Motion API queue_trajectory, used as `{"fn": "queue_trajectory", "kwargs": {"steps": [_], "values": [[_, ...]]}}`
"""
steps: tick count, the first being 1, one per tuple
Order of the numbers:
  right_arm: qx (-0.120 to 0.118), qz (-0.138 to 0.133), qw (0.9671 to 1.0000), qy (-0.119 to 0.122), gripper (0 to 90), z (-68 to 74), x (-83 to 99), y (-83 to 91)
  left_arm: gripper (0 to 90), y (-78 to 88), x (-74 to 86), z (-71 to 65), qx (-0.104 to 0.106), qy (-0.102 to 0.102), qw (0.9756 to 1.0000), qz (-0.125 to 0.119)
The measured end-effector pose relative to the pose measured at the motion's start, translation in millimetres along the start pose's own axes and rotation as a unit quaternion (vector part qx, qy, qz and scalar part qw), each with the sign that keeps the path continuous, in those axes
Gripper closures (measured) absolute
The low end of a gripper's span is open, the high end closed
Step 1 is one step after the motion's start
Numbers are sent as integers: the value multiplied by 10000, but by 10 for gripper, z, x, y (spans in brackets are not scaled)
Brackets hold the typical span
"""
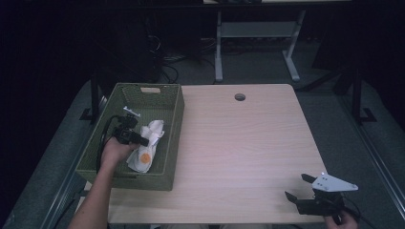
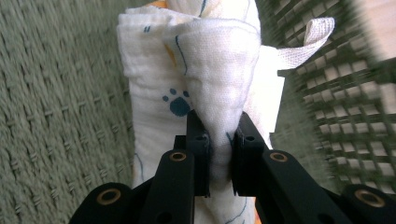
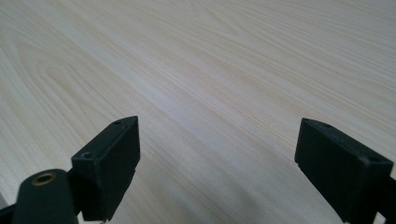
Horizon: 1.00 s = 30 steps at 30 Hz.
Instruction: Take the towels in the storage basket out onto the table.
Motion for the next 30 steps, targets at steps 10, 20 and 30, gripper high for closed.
{"fn": "queue_trajectory", "kwargs": {"steps": [10,20,30], "values": [[2,-12,10000,72,139,8,-9,-12,802,187,26,-4,531,100,9978,-381],[-22,10,10000,52,139,25,-15,-22,800,413,51,-1,1066,334,9883,-1039],[5,-22,10000,52,139,23,-20,-13,795,548,96,-6,1517,594,9764,-1419]]}}
Point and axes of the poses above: each handheld gripper's, and its own axes: y roughly backward along the jaws, x roughly out of its underside, z roughly to its left, the point moved 6 cm from there along -y, roughly forward along the jaws, and after that the axes turned 4 degrees about -z, right-handed, at the moved point
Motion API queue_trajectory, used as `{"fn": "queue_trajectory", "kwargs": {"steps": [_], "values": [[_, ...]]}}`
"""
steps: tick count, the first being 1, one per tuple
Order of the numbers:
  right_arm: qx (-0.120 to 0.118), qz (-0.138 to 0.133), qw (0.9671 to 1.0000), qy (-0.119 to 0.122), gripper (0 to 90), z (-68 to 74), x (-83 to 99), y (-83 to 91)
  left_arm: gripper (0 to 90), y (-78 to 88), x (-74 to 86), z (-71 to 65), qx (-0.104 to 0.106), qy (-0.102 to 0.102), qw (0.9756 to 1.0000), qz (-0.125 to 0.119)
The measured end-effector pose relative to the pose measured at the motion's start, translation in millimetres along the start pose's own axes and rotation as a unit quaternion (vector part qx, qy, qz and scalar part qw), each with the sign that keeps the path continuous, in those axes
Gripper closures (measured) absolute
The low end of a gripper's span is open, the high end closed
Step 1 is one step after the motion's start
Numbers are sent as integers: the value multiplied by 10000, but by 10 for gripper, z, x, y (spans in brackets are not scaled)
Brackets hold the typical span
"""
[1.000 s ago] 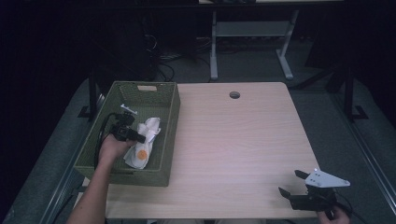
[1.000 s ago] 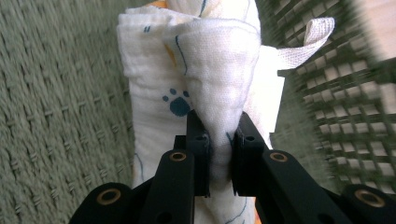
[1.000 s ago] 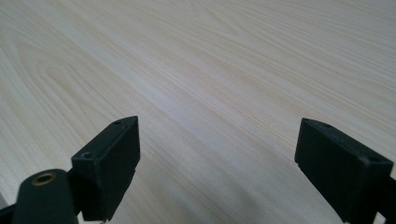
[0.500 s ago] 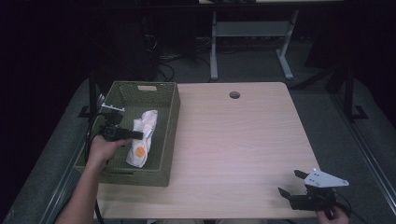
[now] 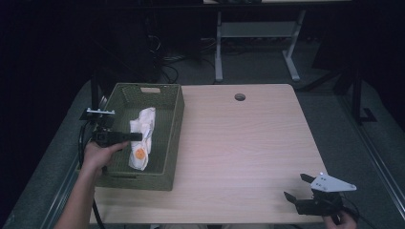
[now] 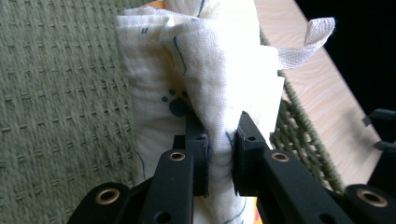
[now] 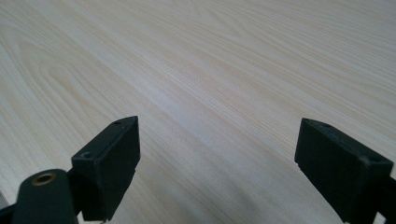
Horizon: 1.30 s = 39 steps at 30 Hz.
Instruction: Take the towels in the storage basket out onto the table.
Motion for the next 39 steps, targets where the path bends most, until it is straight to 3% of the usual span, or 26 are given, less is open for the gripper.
{"fn": "queue_trajectory", "kwargs": {"steps": [6,11,15,20,24,34,39], "values": [[-31,11,10000,20,139,14,-5,-9,793,68,-37,-89,470,146,9982,-341],[-25,9,10000,49,139,13,-6,-6,794,80,-44,-130,657,140,9969,-399],[-43,49,10000,58,139,15,-1,-12,794,110,-62,-156,957,203,9942,-453],[-43,55,10000,55,139,18,-1,-13,794,137,-94,-200,1103,262,9921,-546],[-34,39,10000,61,139,18,-4,-7,794,149,-116,-276,1322,194,9890,-629],[-32,24,10000,45,139,22,-8,-8,794,226,-195,-405,1513,118,9855,-756],[-38,15,10000,66,139,16,-9,-4,795,215,-224,-464,1488,74,9866,-669]]}}
Point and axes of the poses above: each handheld gripper's, and its own axes: y roughly backward along the jaws, x roughly out of its underside, z roughly to its left, the point moved 6 cm from there along -y, roughly forward along the jaws, and after that the axes turned 4 degrees about -z, right-handed, at the moved point
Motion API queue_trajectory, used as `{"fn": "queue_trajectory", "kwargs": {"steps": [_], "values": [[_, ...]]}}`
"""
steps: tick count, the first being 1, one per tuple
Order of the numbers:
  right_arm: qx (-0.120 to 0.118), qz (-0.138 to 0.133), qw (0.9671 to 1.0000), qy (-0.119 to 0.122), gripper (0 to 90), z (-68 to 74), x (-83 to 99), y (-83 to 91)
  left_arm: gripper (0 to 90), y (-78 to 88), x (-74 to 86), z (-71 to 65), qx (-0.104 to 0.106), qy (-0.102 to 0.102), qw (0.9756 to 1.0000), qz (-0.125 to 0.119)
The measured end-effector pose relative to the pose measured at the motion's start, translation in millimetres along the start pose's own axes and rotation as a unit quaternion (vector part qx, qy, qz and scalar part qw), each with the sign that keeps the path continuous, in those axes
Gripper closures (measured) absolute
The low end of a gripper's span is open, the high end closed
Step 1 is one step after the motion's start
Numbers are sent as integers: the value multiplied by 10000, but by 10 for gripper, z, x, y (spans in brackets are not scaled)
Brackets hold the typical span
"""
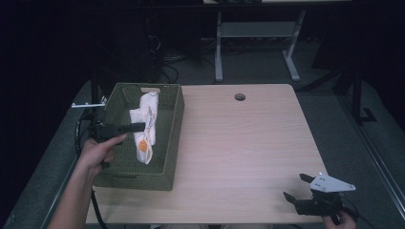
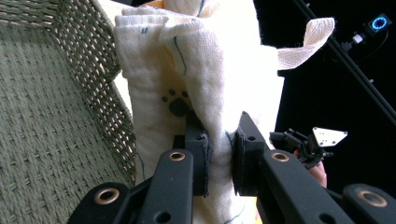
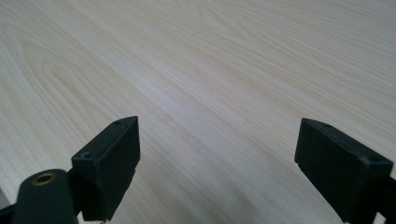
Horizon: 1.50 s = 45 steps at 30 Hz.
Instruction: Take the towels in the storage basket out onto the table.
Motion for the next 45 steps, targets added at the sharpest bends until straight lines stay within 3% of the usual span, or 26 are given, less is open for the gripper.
{"fn": "queue_trajectory", "kwargs": {"steps": [11,29,45], "values": [[-41,7,10000,41,139,10,-7,-22,795,-76,-55,-148,192,-69,9998,-82],[-49,-60,9999,-69,138,-22,2,-6,795,-444,-63,-429,503,-306,9982,149],[-38,-76,10000,-15,139,-29,-2,-4,795,-623,-65,-551,677,-421,9966,206]]}}
Point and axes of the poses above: each handheld gripper's, and its own axes: y roughly backward along the jaws, x roughly out of its underside, z roughly to its left, the point moved 6 cm from there along -y, roughly forward along the jaws, and after that the axes turned 4 degrees about -z, right-handed, at the moved point
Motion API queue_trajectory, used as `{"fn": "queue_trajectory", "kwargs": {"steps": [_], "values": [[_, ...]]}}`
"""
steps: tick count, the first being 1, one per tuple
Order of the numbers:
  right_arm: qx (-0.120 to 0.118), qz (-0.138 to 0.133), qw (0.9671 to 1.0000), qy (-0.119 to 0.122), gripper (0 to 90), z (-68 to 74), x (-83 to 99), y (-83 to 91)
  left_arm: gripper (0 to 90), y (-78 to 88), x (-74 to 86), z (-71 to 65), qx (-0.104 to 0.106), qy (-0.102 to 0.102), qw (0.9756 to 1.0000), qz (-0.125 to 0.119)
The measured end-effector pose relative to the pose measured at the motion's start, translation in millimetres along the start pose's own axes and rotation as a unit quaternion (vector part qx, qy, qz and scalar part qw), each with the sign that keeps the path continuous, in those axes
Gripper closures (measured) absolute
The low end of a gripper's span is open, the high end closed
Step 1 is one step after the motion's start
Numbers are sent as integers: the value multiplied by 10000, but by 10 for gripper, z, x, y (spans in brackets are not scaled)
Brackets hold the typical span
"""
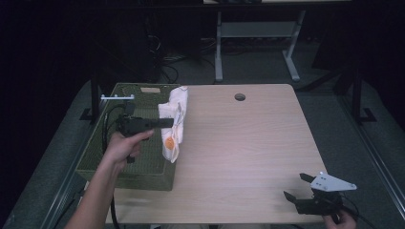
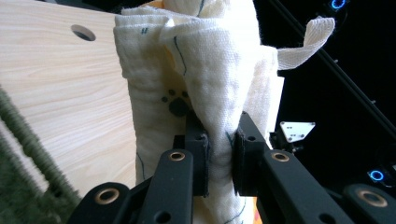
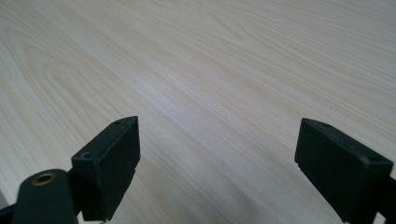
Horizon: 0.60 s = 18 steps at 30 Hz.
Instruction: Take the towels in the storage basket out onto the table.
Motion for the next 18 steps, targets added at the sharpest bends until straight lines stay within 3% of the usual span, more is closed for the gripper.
{"fn": "queue_trajectory", "kwargs": {"steps": [5,18], "values": [[7,-3,10000,-1,139,3,-1,5,795,-90,4,-69,47,-88,9999,69],[33,-46,10000,-76,139,-10,0,26,795,-297,28,-124,172,-68,9996,233]]}}
Point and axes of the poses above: each handheld gripper's, and its own axes: y roughly backward along the jaws, x roughly out of its underside, z roughly to its left, the point moved 6 cm from there along -y, roughly forward along the jaws, and after that the axes turned 4 degrees about -z, right-handed, at the moved point
